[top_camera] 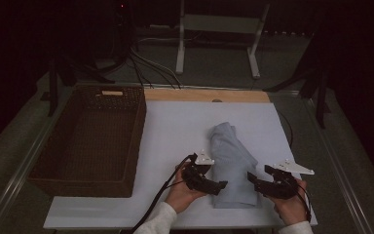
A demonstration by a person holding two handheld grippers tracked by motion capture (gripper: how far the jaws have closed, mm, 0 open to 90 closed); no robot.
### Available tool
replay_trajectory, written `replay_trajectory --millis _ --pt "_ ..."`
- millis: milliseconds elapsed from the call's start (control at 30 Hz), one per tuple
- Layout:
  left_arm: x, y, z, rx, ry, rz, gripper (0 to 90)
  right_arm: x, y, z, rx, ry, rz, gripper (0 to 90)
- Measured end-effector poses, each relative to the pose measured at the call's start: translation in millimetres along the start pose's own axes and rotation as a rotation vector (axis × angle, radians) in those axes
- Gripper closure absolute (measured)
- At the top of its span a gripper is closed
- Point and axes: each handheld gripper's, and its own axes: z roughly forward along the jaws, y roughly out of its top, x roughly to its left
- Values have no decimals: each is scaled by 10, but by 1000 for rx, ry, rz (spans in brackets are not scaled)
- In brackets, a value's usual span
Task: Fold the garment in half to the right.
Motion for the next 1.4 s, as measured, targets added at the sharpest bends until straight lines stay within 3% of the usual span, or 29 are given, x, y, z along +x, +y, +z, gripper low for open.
replay_trajectory --millis 600,967,1400 --pt "-8 -122 56 51 7 -16 237 -47 -143 -46 27 0 18 289" --pt "-90 -204 151 109 -22 7 329 -47 -171 -40 50 2 7 336" --pt "-114 -258 156 165 -44 2 493 -51 -197 -44 75 0 -3 374"
